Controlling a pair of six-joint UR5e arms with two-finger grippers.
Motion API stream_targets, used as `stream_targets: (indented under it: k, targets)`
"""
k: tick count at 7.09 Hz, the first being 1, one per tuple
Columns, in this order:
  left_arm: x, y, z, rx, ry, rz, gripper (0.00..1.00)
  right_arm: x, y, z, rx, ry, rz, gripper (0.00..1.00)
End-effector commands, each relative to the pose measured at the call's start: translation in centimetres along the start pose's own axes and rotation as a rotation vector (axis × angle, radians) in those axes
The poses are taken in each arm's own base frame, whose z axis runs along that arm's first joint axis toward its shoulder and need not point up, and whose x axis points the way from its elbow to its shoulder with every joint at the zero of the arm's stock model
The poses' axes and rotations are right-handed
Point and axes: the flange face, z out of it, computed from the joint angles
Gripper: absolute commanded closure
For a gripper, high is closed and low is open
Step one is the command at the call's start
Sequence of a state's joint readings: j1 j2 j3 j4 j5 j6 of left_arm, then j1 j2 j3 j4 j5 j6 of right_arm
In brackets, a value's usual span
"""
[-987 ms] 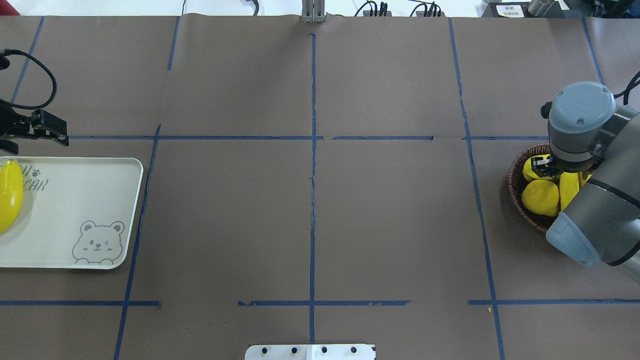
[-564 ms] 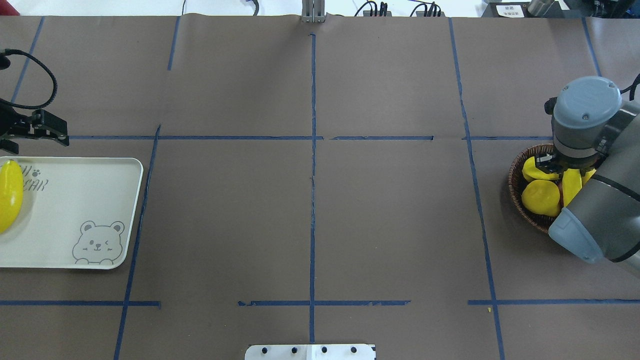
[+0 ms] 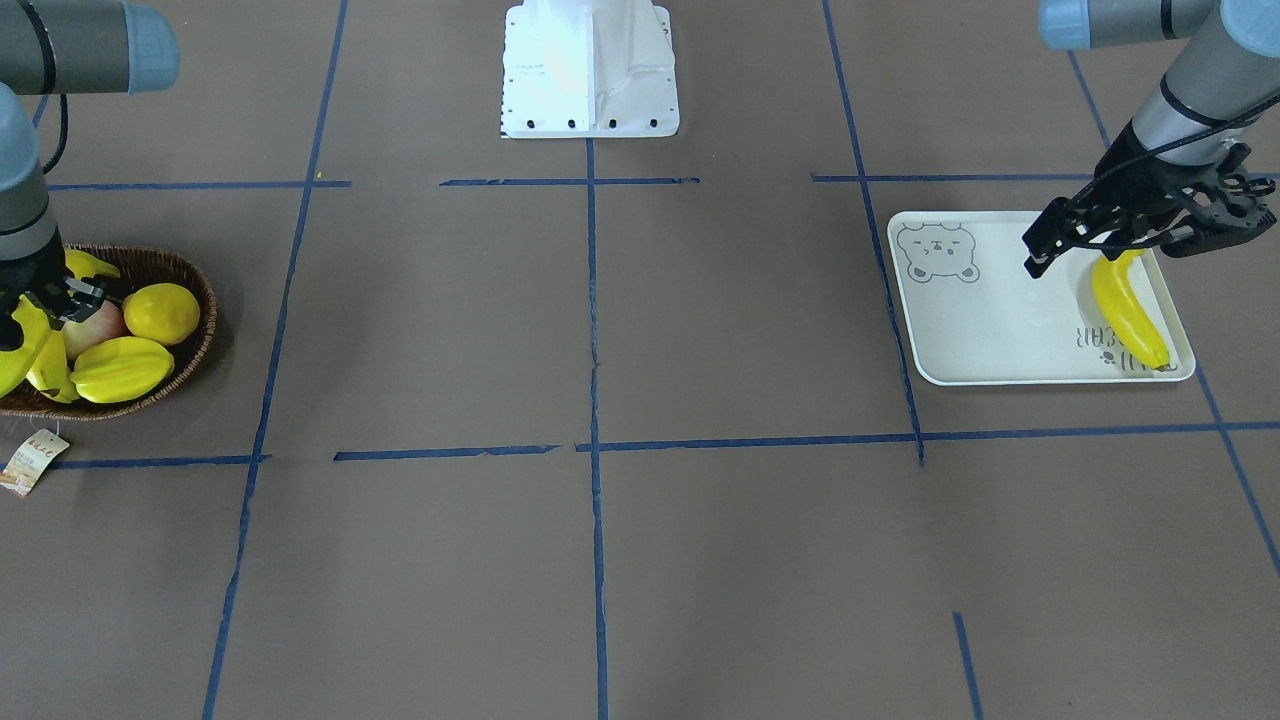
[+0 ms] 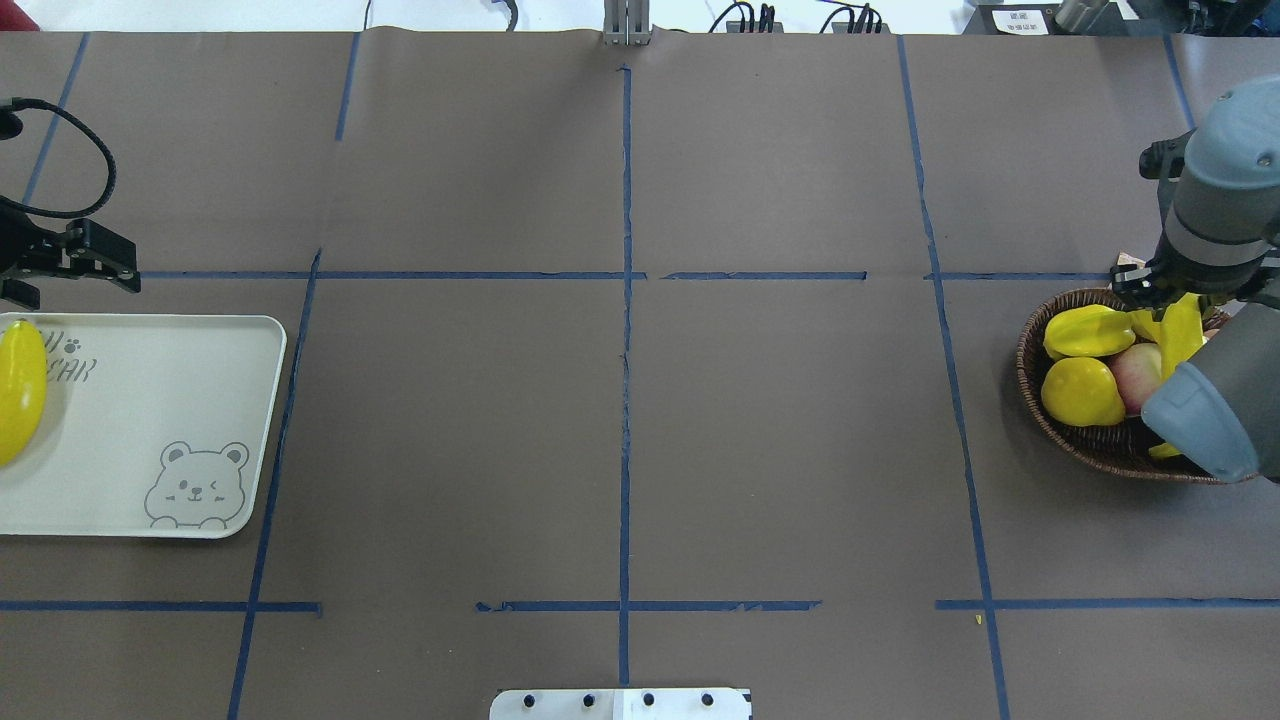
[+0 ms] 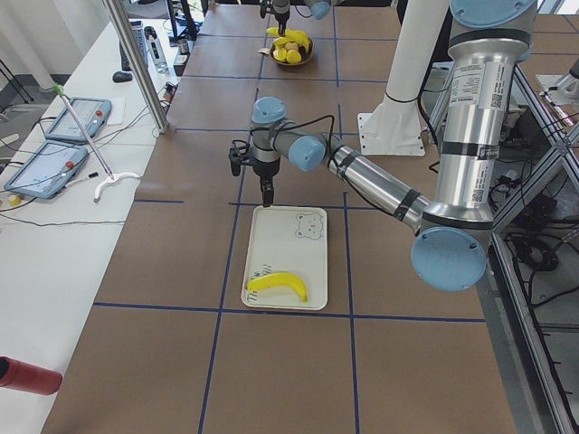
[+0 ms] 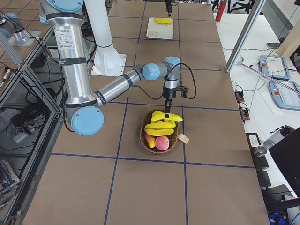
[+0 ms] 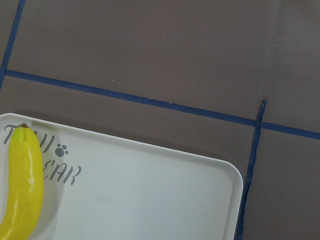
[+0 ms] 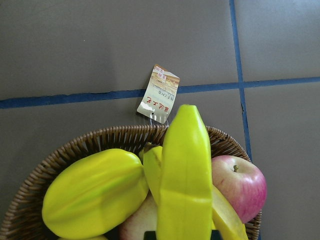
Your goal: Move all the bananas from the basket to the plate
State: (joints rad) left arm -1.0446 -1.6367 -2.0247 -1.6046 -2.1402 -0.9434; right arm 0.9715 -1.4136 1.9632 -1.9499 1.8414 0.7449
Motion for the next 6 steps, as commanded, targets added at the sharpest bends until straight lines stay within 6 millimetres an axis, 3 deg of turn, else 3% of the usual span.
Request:
stream_targets:
  k: [1,2,5,6]
  targets:
    - [0.0,0.0,0.0,-0.005,0.004,0.0,0.0,1.3,0.3,-2.6,-0.027,-0.062,0.001,0.93]
    - [0.0,0.1,0.0,-0.005,0.003,-0.001,0.0,0.9,0.5,-4.2,-0.034,-0.108,0.002,0.95]
    - [0.4,-0.1,-0.2,0.0,0.01,0.005,0.0,-3.4,-0.7,-11.8,0.01,-0.301,-0.045,0.96]
    - [1.7,-0.5,-0.9,0.013,0.027,0.018,0.0,-4.6,1.0,-14.9,0.063,-0.353,-0.089,0.97]
